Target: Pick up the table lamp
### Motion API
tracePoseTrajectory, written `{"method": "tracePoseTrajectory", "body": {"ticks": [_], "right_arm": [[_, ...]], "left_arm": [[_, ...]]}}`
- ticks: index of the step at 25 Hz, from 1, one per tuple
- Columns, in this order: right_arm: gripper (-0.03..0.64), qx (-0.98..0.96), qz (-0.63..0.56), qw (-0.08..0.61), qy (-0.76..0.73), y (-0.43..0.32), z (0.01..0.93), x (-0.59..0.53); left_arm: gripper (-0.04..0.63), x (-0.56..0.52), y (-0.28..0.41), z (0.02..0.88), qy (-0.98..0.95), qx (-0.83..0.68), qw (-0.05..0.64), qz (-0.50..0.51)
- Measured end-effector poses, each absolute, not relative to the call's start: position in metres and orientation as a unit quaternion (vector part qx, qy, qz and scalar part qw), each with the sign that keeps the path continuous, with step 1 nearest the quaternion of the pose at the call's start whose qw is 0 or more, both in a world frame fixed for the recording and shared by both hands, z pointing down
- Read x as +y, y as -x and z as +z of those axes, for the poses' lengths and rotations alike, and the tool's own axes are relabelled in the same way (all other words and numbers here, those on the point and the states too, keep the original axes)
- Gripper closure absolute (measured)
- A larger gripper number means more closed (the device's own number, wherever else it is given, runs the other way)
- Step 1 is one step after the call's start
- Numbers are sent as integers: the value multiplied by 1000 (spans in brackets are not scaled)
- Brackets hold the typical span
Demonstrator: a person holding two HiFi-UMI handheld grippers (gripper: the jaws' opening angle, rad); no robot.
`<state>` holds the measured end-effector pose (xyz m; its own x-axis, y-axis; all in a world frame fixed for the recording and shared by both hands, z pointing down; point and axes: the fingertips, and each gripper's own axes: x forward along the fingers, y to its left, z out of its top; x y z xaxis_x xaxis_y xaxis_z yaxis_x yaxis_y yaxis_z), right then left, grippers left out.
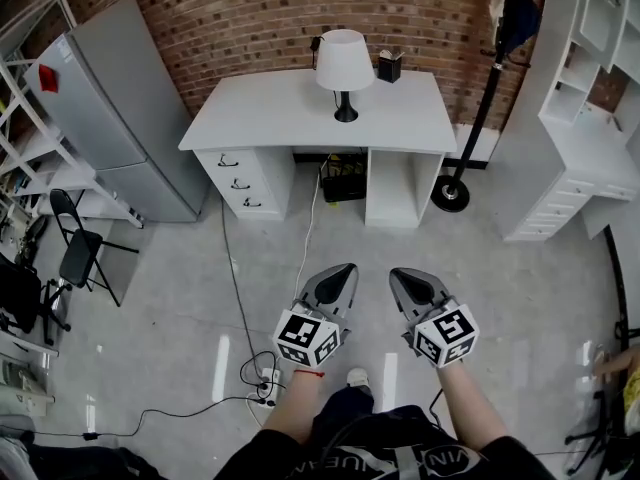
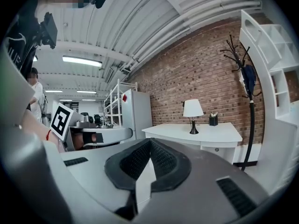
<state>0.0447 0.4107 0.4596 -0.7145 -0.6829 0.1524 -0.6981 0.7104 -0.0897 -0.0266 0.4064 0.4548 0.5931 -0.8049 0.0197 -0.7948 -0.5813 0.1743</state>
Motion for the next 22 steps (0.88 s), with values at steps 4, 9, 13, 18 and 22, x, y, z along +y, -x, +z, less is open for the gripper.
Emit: {"method": "tracePoseTrajectory", "body": {"ticks": [4, 9, 13, 18, 22], "right_arm": [[615, -919, 78, 54, -383, -39, 467, 377], [614, -913, 90, 61, -393, -39, 479, 354], [615, -913, 91, 65, -392, -33, 481, 339], [614, -918, 93, 60, -382, -23, 479, 315], [614, -921, 93, 59, -372, -17, 482, 289]], "left_arm": [[589, 373, 39, 462, -889, -450, 86, -31], [589, 348, 51, 472, -885, -453, 99, -39], [589, 336, 56, 470, -884, -454, 101, -47], [589, 317, 65, 470, -880, -461, 101, -55], [589, 296, 70, 471, -874, -472, 102, -53]]}}
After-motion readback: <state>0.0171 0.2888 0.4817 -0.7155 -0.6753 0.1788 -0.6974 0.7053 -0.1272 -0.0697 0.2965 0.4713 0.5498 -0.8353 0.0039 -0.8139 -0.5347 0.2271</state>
